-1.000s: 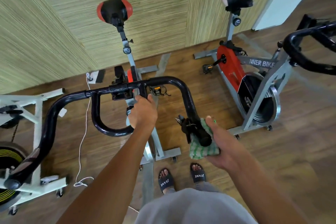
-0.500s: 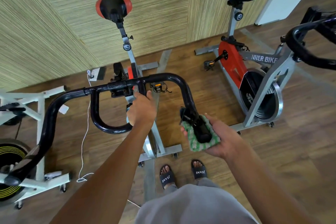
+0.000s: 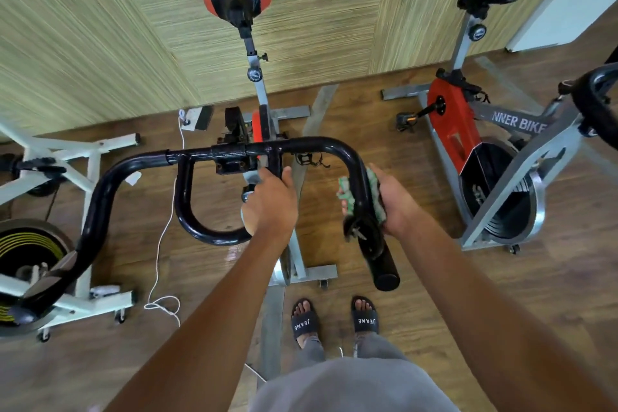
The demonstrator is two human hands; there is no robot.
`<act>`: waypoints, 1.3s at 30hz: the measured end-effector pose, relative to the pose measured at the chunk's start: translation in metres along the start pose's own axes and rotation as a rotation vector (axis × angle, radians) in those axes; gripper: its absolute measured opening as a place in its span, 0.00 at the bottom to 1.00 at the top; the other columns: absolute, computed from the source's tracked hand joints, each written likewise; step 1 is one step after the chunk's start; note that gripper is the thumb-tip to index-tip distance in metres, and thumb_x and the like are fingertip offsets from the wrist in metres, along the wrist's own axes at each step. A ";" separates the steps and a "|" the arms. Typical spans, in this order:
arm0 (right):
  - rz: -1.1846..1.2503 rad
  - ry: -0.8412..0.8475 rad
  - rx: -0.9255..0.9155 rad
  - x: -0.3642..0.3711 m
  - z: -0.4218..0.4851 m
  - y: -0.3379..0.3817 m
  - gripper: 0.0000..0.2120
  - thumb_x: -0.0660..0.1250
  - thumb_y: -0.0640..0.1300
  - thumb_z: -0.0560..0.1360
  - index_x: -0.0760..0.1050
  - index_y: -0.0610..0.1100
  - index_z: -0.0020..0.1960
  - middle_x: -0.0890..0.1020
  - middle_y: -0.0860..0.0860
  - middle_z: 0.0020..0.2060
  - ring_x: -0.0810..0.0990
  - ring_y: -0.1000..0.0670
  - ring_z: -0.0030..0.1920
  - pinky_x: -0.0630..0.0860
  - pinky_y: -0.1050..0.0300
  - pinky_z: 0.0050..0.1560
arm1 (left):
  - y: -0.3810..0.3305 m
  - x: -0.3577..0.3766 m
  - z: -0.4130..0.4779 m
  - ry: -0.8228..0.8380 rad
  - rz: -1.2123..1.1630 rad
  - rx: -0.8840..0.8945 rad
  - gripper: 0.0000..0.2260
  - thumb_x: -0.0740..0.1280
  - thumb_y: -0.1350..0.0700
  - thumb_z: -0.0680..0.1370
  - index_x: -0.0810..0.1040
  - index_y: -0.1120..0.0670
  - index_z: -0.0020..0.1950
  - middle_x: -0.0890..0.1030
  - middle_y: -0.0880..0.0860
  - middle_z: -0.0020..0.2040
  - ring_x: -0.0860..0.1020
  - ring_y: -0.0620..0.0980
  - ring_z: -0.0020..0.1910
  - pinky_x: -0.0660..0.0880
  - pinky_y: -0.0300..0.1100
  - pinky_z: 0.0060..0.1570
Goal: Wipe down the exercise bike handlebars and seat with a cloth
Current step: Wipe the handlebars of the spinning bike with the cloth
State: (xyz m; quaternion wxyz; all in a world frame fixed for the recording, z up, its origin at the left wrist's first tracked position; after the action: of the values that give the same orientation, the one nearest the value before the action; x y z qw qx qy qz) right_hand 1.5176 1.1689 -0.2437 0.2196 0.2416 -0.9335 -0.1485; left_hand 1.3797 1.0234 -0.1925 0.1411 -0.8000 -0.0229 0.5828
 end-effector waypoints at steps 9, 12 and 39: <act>-1.279 0.137 -0.072 0.107 0.046 0.090 0.23 0.57 0.57 0.83 0.72 0.41 0.68 0.79 0.47 0.57 0.80 0.47 0.53 0.77 0.48 0.58 | -0.005 -0.003 -0.001 0.026 0.019 -0.036 0.17 0.55 0.46 0.83 0.66 0.58 0.63 0.82 0.59 0.53 0.81 0.62 0.50 0.69 0.49 0.41; -1.586 0.273 -0.176 0.163 0.041 0.079 0.25 0.52 0.54 0.85 0.59 0.44 0.79 0.61 0.45 0.78 0.60 0.44 0.78 0.56 0.45 0.76 | -0.003 -0.004 -0.002 0.066 0.033 -0.041 0.14 0.61 0.52 0.80 0.65 0.57 0.62 0.82 0.57 0.50 0.81 0.61 0.48 0.70 0.47 0.39; -0.849 -0.255 -0.404 0.004 -0.028 0.055 0.28 0.63 0.58 0.81 0.70 0.38 0.70 0.77 0.41 0.64 0.75 0.39 0.66 0.71 0.45 0.66 | 0.009 0.006 -0.001 0.217 -0.352 0.055 0.23 0.61 0.41 0.81 0.68 0.58 0.66 0.80 0.56 0.55 0.79 0.57 0.52 0.77 0.52 0.51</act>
State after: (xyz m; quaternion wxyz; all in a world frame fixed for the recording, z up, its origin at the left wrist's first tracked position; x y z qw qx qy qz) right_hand 1.5066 1.2078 -0.1977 0.0658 0.5336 -0.7244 -0.4315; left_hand 1.3812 1.0155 -0.2004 0.2643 -0.8375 -0.1310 0.4600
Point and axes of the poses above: each hand's wrist, its own z-axis towards the middle knuckle, its own x-axis out of the palm, y = z × x, the point moved 9 cm from there along z, towards the middle knuckle
